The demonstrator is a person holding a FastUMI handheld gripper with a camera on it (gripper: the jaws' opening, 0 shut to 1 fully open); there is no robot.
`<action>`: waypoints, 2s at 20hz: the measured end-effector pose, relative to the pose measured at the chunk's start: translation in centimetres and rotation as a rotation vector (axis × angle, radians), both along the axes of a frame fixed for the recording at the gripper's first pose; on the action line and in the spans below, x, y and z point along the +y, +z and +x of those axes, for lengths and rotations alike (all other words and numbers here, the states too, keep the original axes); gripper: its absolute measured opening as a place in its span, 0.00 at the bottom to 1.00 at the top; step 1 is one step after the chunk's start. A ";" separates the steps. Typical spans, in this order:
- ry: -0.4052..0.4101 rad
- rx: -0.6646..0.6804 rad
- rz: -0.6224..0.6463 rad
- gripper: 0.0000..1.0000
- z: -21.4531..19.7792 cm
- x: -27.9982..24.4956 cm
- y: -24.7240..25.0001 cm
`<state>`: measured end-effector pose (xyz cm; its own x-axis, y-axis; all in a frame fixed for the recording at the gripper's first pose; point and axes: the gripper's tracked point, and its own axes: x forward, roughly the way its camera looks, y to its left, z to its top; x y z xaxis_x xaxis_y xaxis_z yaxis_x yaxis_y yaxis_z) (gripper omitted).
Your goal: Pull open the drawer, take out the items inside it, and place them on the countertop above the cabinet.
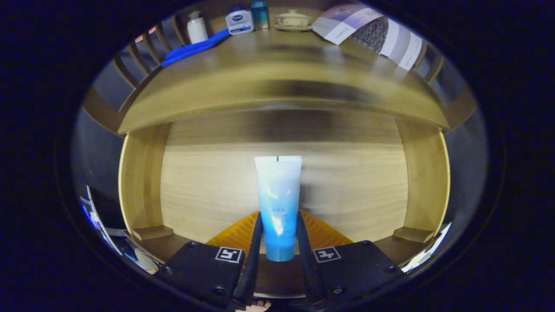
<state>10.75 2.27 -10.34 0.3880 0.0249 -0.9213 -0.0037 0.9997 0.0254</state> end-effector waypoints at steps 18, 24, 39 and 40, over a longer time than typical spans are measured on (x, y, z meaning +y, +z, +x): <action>-0.011 -0.175 0.027 0.46 8.1 0.5 11.8; -0.011 -0.194 0.031 0.46 13.1 0.6 12.0; -0.059 -0.226 0.038 0.54 16.8 0.2 9.3; -0.062 -0.239 0.029 0.55 16.8 0.1 9.1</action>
